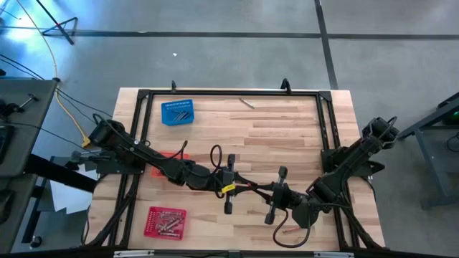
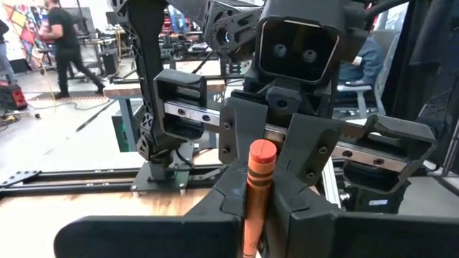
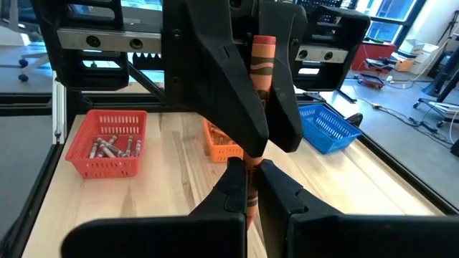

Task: Sort crayons
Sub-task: Put the orange crayon into the orange bin

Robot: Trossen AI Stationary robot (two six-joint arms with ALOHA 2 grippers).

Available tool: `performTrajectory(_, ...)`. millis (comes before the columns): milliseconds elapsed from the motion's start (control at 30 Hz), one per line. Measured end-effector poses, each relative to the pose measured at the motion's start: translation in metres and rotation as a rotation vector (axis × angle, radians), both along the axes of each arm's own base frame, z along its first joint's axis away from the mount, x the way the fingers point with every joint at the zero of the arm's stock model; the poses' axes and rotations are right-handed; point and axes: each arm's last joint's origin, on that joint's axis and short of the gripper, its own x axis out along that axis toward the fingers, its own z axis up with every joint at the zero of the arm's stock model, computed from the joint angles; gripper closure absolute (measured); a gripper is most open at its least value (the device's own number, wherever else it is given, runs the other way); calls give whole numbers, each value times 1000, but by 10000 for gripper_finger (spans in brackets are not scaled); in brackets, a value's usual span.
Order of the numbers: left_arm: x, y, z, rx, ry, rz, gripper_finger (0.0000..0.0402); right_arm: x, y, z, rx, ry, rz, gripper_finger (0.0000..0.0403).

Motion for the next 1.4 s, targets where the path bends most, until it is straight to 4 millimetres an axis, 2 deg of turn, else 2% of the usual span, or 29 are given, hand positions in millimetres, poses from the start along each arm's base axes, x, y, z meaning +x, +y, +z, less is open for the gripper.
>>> performTrajectory(167,0,0,0,1,-1,0,397,0,0,0,-3,-2,-3,402)
performTrajectory(267,0,0,0,-7,-1,2,398,0,0,0,11,-13,-21,388)
performTrajectory(633,0,0,-1,-4,9,10,400,0,0,0,21,-13,-15,246)
performTrajectory(800,-7,7,-2,82,91,170,400,-11,6,6,0,-12,25,213)
performTrajectory(933,-23,18,0,153,227,355,398,-28,10,18,48,-5,70,209)
performTrajectory(1033,-46,23,3,156,335,460,397,-42,12,18,140,38,116,209)
performTrajectory(1267,-112,29,-16,16,695,639,396,-63,16,-3,296,159,82,220)
performTrajectory(1400,-140,32,-28,-74,933,776,395,-67,9,-11,326,191,8,226)
